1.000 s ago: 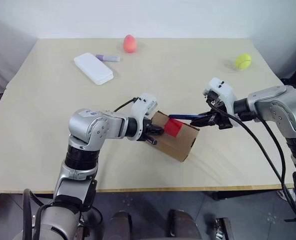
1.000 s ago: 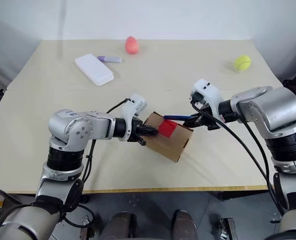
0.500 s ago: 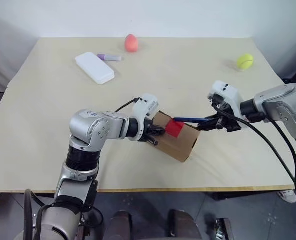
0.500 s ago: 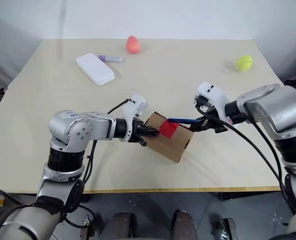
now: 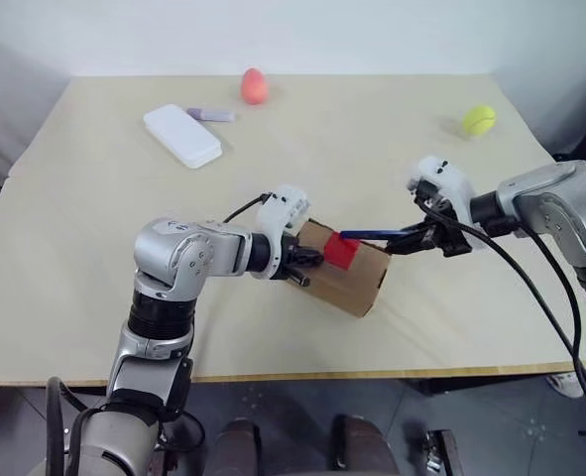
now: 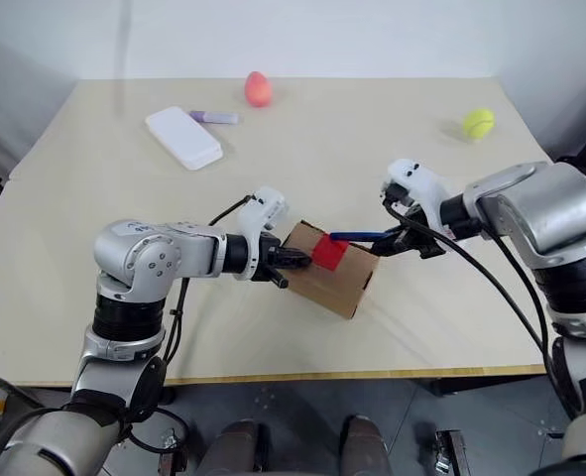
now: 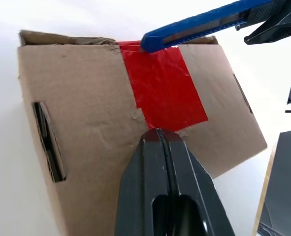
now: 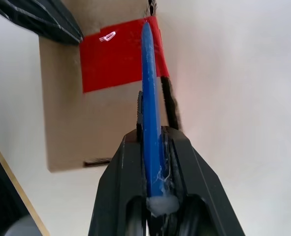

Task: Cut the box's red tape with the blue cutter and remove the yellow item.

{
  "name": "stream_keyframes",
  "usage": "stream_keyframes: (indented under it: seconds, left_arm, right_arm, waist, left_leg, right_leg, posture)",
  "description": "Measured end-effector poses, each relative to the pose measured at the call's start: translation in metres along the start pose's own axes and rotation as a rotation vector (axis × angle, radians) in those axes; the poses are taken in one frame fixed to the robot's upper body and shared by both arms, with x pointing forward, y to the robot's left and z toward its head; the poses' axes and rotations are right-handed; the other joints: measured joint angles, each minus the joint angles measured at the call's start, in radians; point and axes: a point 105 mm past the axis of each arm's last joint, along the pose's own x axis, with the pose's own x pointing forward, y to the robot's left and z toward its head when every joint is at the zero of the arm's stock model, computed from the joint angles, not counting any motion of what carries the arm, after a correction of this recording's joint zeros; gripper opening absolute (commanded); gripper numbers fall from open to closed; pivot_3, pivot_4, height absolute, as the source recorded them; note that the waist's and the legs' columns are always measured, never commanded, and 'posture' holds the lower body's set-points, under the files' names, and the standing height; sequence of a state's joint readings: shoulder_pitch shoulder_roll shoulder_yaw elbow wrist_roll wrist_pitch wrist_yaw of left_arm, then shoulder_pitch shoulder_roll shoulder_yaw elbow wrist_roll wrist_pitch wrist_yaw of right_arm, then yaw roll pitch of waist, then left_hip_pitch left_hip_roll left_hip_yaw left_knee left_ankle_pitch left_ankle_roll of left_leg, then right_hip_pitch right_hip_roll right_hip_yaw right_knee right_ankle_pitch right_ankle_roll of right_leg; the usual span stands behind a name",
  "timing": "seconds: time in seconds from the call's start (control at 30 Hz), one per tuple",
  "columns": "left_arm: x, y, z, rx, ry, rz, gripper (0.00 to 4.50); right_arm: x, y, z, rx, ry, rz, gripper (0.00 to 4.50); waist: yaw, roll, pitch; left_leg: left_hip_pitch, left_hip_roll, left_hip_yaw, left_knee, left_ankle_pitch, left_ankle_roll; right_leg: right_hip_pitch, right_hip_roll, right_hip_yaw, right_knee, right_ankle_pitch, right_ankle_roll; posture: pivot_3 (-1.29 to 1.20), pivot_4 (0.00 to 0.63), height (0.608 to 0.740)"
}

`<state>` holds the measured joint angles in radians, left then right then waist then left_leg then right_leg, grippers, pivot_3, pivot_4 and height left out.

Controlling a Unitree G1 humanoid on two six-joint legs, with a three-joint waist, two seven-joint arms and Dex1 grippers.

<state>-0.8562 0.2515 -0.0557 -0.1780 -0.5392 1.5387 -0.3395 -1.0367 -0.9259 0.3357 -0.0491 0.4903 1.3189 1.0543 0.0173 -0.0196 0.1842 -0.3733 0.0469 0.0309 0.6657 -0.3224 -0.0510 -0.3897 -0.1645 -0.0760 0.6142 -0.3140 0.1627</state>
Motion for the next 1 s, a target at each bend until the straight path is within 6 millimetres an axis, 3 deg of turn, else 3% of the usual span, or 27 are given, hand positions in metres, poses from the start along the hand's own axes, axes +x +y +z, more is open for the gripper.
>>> stream_keyframes:
  seconds: [0.6, 1.0]
  left_arm:
    - [0.0, 0.0, 0.001, 0.005, -0.005, 0.005, 0.0]
    - [-0.003, 0.001, 0.0, 0.016, 0.006, 0.002, 0.0]
  right_arm:
    - [-0.006, -0.005, 0.016, 0.006, -0.097, -0.021, 0.17]
    - [0.016, -0.011, 0.009, -0.055, -0.056, -0.002, 0.17]
  waist:
    - [0.003, 0.0, 0.0]
    - [-0.002, 0.0, 0.0]
  left_leg:
    - [-0.001, 0.0, 0.002, -0.001, 0.0, 0.0]
    - [-0.001, 0.0, 0.002, -0.002, 0.0, 0.0]
  right_leg:
    - [-0.002, 0.0, 0.0, -0.002, 0.0, 0.001]
    - [-0.002, 0.0, 0.0, -0.002, 0.0, 0.001]
  posture:
    - [0.0, 0.15, 0.74]
    - [0.0, 0.15, 0.74]
